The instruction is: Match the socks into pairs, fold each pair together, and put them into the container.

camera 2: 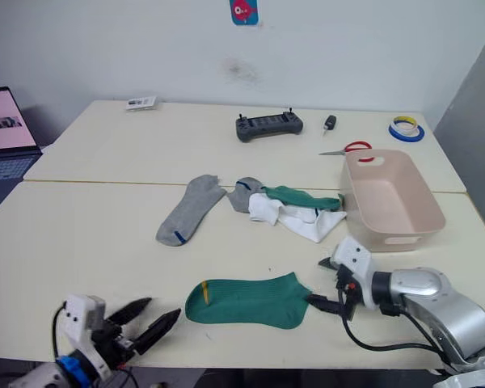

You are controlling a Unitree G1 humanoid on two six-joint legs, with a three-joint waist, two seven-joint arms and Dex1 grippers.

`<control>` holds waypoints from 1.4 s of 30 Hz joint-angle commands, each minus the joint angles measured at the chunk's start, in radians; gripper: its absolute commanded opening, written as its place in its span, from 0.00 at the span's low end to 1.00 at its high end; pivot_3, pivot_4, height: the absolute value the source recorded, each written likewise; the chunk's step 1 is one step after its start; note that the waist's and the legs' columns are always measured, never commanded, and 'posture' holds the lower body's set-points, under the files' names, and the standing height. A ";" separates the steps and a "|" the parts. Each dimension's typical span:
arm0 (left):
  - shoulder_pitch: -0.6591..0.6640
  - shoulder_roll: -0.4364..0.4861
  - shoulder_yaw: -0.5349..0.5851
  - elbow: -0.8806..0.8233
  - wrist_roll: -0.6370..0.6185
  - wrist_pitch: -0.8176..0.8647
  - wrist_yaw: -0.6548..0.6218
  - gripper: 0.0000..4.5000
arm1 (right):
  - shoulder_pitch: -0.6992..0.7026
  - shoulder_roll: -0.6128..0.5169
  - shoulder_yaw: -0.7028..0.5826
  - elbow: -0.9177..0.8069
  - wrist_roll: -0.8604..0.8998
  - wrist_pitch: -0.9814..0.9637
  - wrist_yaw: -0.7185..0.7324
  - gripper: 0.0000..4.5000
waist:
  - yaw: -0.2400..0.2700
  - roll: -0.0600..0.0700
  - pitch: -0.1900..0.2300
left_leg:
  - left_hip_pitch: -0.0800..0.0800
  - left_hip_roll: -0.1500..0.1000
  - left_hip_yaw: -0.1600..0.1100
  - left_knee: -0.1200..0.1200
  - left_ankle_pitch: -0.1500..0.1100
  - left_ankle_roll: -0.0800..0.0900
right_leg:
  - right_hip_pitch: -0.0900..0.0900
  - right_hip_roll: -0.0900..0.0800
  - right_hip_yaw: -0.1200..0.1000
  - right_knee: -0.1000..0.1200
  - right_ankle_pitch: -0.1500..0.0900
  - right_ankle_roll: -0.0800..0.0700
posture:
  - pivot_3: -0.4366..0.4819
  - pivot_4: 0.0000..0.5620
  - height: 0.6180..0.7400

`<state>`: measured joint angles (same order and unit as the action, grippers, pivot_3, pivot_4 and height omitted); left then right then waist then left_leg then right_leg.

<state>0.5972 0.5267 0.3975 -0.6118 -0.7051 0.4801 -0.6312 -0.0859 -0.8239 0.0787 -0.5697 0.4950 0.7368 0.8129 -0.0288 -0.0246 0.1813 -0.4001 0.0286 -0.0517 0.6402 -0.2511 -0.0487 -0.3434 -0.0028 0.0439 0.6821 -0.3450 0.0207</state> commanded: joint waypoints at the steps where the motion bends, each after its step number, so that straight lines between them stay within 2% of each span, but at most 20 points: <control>1: -0.098 0.075 0.064 0.017 -0.046 -0.005 -0.055 0.99 | -0.013 0.013 -0.047 -0.021 0.017 -0.060 0.023 1.00 | 0.001 0.000 0.000 | 0.000 0.000 0.000 0.000 0.000 0.000 | 0.000 0.000 0.000 0.000 0.000 0.000 | 0.48 0.27 0.97; 9: -0.287 0.173 0.058 0.011 -0.131 0.087 -0.078 0.99 | -0.058 0.040 -0.069 -0.045 0.007 -0.081 -0.011 1.00 | 0.000 0.000 0.000 | 0.000 0.000 0.000 0.000 0.000 0.000 | 0.001 0.000 0.000 0.000 0.000 0.000 | 0.48 0.27 0.97; 14: -0.407 0.305 0.102 0.026 -0.226 0.164 -0.143 0.99 | -0.086 0.047 -0.096 -0.082 0.006 -0.069 -0.053 1.00 | 0.000 0.000 0.000 | 0.000 0.001 -0.002 0.000 0.000 0.000 | 0.001 0.000 -0.002 0.001 0.000 0.000 | 0.48 0.27 0.97; 18: -0.480 0.398 0.109 0.039 -0.262 0.211 -0.193 0.99 | -0.163 0.099 -0.043 -0.058 -0.042 -0.072 -0.122 1.00 | -0.004 0.001 0.000 | 0.000 0.001 -0.001 0.000 0.000 0.000 | 0.000 0.000 -0.001 0.002 0.000 0.000 | 0.48 0.27 0.97; 25: -0.561 0.462 0.120 0.074 -0.261 0.241 -0.229 0.99 | -0.429 0.304 0.182 0.154 -0.292 -0.038 -0.329 1.00 | -0.005 0.001 0.001 | -0.001 0.001 0.001 0.000 0.001 -0.001 | -0.005 0.000 0.000 0.007 0.000 0.000 | 0.48 0.27 0.97; 30: -0.568 0.458 0.132 0.064 -0.260 0.258 -0.228 0.99 | -0.582 0.421 0.303 0.368 -0.430 -0.056 -0.380 1.00 | -0.004 0.001 0.001 | -0.002 0.001 0.002 0.000 0.001 -0.001 | -0.008 0.000 0.000 0.009 0.000 0.000 | 0.48 0.27 0.97; 35: -0.573 0.443 0.126 0.044 -0.265 0.267 -0.205 0.99 | -0.693 0.533 0.304 0.604 -0.479 -0.101 -0.399 1.00 | -0.004 0.001 0.001 | -0.002 0.001 0.003 0.001 0.001 -0.001 | -0.009 0.000 0.000 0.012 0.000 -0.001 | 0.48 0.27 0.97; 40: -0.577 0.430 0.122 0.030 -0.269 0.273 -0.188 0.99 | -0.765 0.577 0.280 0.796 -0.515 -0.180 -0.397 1.00 | -0.005 0.001 0.001 | -0.001 0.001 0.003 0.002 0.001 -0.001 | -0.010 -0.001 0.000 0.013 0.000 -0.001 | 0.48 0.27 0.97; 42: -0.577 0.426 0.120 0.026 -0.270 0.272 -0.182 1.00 | -0.781 0.584 0.272 0.848 -0.524 -0.203 -0.393 0.91 | -0.005 0.001 0.001 | -0.002 0.001 0.004 0.002 0.001 -0.001 | -0.010 -0.001 0.000 0.014 0.000 -0.001 | 0.48 0.27 0.97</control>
<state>0.0314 0.9551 0.4922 -0.5553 -0.9610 0.7575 -0.8170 -0.8359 -0.2457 0.3804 0.2678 -0.0183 0.5725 0.4211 -0.0340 -0.0232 0.1822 -0.4016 0.0292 -0.0479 0.6421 -0.2503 -0.0497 -0.3534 -0.0032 0.0441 0.6960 -0.3448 0.0200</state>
